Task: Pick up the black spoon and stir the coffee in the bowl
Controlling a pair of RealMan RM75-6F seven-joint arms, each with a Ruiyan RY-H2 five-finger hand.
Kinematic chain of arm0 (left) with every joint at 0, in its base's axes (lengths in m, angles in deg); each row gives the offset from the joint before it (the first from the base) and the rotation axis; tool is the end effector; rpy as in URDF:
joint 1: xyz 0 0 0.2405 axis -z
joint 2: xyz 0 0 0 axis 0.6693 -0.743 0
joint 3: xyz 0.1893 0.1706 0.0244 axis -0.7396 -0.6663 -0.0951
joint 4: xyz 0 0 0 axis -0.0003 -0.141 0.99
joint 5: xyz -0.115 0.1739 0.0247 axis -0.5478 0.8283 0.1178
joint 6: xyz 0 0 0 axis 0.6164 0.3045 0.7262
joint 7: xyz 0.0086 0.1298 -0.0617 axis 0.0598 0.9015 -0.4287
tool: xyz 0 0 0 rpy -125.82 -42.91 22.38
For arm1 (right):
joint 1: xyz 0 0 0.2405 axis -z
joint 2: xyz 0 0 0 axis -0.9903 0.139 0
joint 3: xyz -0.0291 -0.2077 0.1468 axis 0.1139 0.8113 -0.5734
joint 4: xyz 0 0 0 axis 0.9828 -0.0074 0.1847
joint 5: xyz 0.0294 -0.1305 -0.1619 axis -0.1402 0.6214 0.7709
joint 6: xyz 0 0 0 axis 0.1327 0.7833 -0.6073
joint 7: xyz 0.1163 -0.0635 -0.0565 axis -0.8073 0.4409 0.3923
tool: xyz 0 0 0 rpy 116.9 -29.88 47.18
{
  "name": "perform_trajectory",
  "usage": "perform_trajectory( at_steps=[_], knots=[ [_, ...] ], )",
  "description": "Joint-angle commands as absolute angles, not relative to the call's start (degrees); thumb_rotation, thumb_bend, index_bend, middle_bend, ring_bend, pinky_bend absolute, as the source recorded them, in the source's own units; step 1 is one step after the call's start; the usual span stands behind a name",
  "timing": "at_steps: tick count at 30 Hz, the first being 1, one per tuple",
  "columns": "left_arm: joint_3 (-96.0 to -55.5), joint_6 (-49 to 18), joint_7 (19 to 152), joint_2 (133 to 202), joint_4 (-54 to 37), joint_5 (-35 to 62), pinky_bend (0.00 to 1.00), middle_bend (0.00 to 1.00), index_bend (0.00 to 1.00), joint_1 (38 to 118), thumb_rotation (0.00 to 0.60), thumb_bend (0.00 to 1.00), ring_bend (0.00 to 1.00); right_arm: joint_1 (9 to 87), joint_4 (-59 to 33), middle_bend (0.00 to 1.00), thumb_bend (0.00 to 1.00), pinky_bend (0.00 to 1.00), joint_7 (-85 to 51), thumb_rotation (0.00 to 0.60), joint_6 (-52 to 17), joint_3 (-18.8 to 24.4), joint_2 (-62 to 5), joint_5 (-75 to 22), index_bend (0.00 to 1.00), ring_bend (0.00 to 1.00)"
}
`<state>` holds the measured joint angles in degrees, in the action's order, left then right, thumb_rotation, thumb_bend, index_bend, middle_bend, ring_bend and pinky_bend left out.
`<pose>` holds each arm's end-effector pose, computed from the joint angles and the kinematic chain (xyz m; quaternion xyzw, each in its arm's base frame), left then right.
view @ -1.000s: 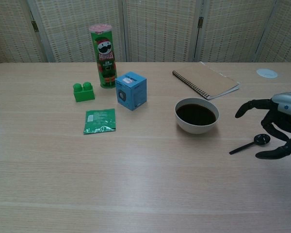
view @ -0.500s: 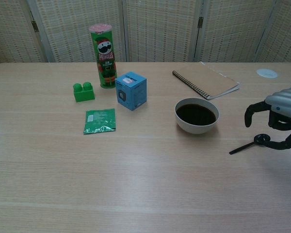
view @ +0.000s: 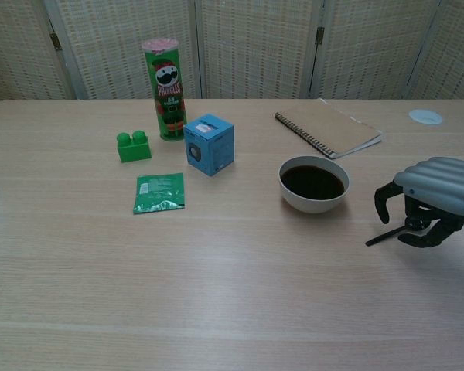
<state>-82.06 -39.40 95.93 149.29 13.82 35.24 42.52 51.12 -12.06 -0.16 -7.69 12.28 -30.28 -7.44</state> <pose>-0.3207 0.1529 0.1588 -0.5825 -0.3754 -0.3223 0.6449 -0.2550 -0.2915 -0.0092 0.8107 -0.3081 0.2579 0.4258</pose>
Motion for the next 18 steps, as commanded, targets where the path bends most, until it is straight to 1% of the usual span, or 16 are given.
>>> perform_trajectory(
  at_steps=[1, 18],
  knots=[
    [-82.08, -39.37, 95.83, 149.35, 13.71, 35.20, 0.19, 0.22, 0.21, 42.50, 0.600, 0.24, 0.21, 50.74, -12.95, 1.00, 0.27, 1.00, -0.17, 0.600, -7.14, 12.35, -31.16, -7.56, 0.48, 1.00],
    [-82.12, -39.44, 95.27, 149.41, 13.05, 34.90, 0.19, 0.22, 0.21, 42.16, 0.600, 0.24, 0.21, 49.26, -16.47, 1.00, 0.30, 1.00, 0.61, 0.600, -4.60, 12.48, -33.92, -8.73, 0.49, 1.00]
  ],
)
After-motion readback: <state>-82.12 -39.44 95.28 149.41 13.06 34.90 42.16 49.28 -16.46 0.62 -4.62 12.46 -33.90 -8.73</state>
